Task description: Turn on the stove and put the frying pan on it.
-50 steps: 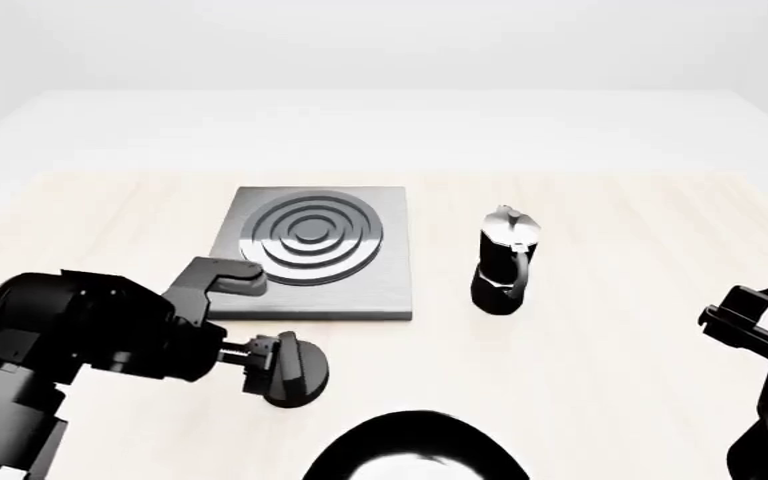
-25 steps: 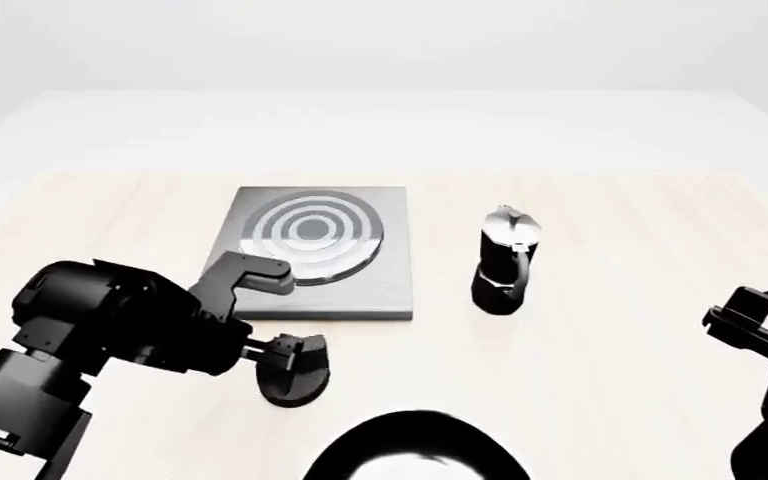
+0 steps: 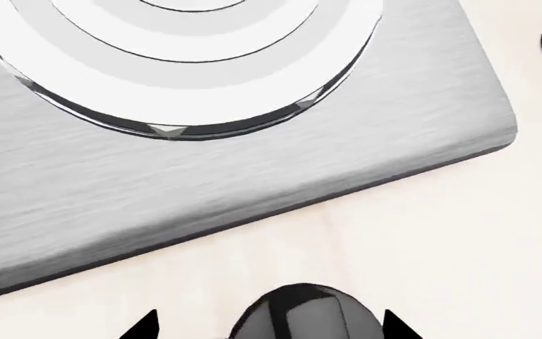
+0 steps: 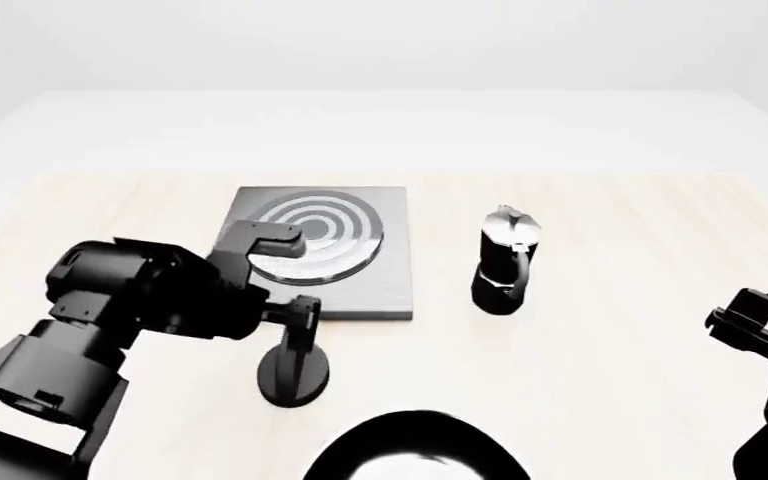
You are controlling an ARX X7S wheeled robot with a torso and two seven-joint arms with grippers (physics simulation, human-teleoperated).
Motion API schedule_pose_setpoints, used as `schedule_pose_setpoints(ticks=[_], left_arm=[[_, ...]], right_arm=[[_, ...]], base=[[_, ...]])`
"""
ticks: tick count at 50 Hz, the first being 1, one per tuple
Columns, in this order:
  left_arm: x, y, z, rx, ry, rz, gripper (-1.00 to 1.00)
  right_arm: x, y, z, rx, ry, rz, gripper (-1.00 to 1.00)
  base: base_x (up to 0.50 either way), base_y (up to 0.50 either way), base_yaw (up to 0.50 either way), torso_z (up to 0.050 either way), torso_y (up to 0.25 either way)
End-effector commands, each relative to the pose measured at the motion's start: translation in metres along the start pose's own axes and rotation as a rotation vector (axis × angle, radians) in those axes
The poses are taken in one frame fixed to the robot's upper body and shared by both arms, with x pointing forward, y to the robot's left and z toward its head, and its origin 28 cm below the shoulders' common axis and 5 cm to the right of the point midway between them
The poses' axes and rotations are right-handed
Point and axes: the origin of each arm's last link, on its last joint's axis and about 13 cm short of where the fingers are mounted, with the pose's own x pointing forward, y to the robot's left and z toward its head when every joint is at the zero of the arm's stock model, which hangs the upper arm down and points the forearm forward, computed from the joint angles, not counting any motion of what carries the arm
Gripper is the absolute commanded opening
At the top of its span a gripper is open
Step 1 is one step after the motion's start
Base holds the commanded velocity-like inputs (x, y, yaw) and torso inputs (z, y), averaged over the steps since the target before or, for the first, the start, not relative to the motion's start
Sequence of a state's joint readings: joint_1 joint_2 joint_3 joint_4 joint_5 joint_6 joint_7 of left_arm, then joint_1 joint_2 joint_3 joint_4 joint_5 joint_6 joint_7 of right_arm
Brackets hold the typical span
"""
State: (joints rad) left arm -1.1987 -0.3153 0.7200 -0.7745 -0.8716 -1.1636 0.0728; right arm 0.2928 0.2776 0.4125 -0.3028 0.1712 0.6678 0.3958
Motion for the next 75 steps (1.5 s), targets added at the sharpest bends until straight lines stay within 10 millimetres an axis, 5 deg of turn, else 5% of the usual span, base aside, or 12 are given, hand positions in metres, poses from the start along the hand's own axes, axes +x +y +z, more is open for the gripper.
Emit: schedule_pose_setpoints(ticks=[1, 4, 9, 15, 21, 28, 41, 52, 75], left_arm=[[-0.010, -0.004, 0.013, -0.029, -0.142, 0.011, 1.00], [-0.038, -0.010, 0.024, -0.044, -0.340, -0.036, 1.00], [-0.114, -0.015, 0.050, -0.073, -0.569, 0.043, 1.00], [-0.187, -0.027, 0.049, 0.066, -0.571, 0.033, 1.00], [-0.208, -0.025, 0.026, 0.308, -0.487, 0.113, 1.00], [-0.209, -0.017, -0.005, 0.627, -0.357, 0.094, 1.00], [-0.217, -0.031, -0.057, 0.790, -0.194, -0.012, 1.00], [-0.226, -0.035, -0.071, 0.817, -0.143, -0.064, 1.00], [-0.207, -0.055, -0.107, 0.892, -0.033, -0.212, 1.00]], right_arm=[[0.000, 0.001, 0.000, 0.000, 0.000, 0.002, 1.00], [0.000, 0.002, 0.001, -0.002, 0.000, 0.009, 1.00], [0.000, 0.005, 0.004, -0.003, -0.001, 0.022, 1.00], [0.000, 0.007, 0.006, -0.001, 0.002, 0.029, 1.00], [0.000, 0.006, 0.009, 0.000, 0.003, 0.034, 1.00], [0.000, 0.005, 0.008, 0.002, 0.009, 0.040, 1.00], [0.001, 0.005, 0.008, -0.010, 0.017, 0.040, 1.00], [0.001, 0.007, 0.006, -0.016, 0.028, 0.041, 1.00], [0.003, 0.008, 0.005, -0.024, 0.038, 0.030, 1.00]], base=[[0.00, 0.00, 0.00, 0.000, 0.000], [0.00, 0.00, 0.00, 0.000, 0.000], [0.00, 0.00, 0.00, 0.000, 0.000], [0.00, 0.00, 0.00, 0.000, 0.000], [0.00, 0.00, 0.00, 0.000, 0.000], [0.00, 0.00, 0.00, 0.000, 0.000], [0.00, 0.00, 0.00, 0.000, 0.000], [0.00, 0.00, 0.00, 0.000, 0.000], [0.00, 0.00, 0.00, 0.000, 0.000]])
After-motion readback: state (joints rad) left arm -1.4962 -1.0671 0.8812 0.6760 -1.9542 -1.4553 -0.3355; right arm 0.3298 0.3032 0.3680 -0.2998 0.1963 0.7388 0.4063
